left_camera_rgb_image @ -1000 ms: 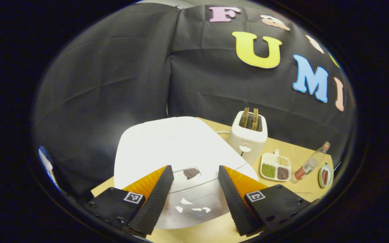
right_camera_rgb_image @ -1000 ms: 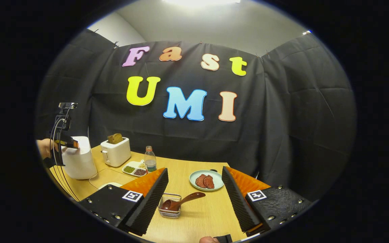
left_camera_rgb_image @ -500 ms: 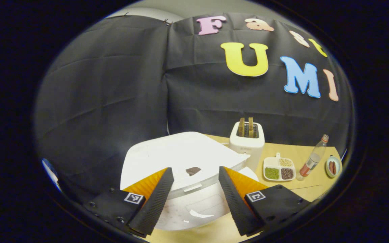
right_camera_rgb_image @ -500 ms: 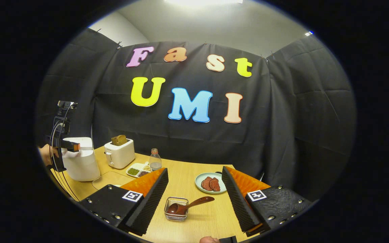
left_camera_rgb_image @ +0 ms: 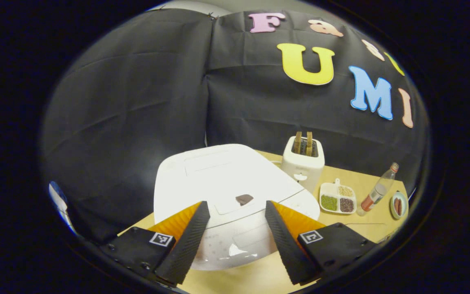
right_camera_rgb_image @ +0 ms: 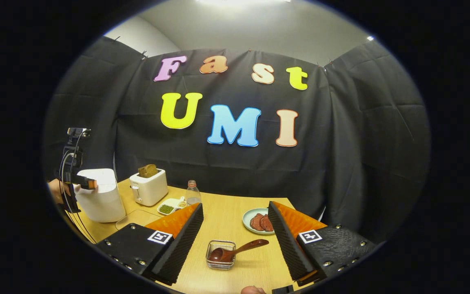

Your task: Close the left gripper, press the button to open the rice cooker; take a wooden spoon from the chopstick holder with the right hand, scoop a spoonful of rice and pour it into the rice cooker, then put the wooden spoon back into the chopstick holder.

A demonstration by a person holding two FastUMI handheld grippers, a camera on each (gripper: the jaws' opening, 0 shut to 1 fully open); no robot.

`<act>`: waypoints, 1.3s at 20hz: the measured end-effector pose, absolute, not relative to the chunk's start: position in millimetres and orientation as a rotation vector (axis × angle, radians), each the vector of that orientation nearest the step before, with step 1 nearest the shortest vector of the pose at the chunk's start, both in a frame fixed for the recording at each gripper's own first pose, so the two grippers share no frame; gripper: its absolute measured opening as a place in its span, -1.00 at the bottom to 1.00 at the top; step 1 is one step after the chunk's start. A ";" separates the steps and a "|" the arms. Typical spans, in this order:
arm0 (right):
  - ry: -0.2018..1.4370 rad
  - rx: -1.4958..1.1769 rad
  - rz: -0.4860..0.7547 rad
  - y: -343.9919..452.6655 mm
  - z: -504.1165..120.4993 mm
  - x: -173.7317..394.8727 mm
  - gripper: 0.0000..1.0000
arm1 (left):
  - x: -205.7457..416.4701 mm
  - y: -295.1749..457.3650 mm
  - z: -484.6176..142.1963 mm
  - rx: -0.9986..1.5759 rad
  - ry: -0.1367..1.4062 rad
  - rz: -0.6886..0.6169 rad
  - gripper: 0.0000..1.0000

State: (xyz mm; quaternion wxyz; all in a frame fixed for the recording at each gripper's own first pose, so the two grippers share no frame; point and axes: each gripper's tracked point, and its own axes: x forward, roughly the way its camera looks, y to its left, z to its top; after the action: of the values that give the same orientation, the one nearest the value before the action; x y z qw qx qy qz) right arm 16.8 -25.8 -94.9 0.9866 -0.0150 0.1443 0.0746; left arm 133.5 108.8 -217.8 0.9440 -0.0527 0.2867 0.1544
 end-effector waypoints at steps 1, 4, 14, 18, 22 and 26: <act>0.287 -0.026 0.154 -23.9 -93.7 17.9 0.94 | 137.3 109.1 -216.2 -0.089 0.564 0.297 0.94; 0.268 -0.024 0.164 -19.8 -85.1 22.0 0.94 | 132.7 107.0 -208.6 -0.112 0.534 0.275 0.93; 0.143 0.060 0.199 21.2 -30.8 33.6 0.93 | 79.3 88.7 -55.9 -0.054 0.141 0.125 0.93; 0.104 0.118 0.187 34.6 -17.3 31.6 0.94 | 48.2 78.2 -8.1 -0.029 0.042 0.092 0.93; 0.064 0.123 0.148 39.0 -10.2 27.1 0.94 | 28.8 54.9 15.0 -0.002 -0.017 0.034 0.92; 0.059 0.110 0.154 50.7 -13.7 21.2 0.94 | 18.7 30.1 12.3 -0.044 -0.012 -0.024 0.93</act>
State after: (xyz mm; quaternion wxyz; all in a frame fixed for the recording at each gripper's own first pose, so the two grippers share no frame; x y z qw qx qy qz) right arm 21.2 50.7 -13.7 0.9951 0.0550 0.0295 0.0770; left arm 18.7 30.1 12.3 0.9997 -0.0222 -0.0062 -0.0118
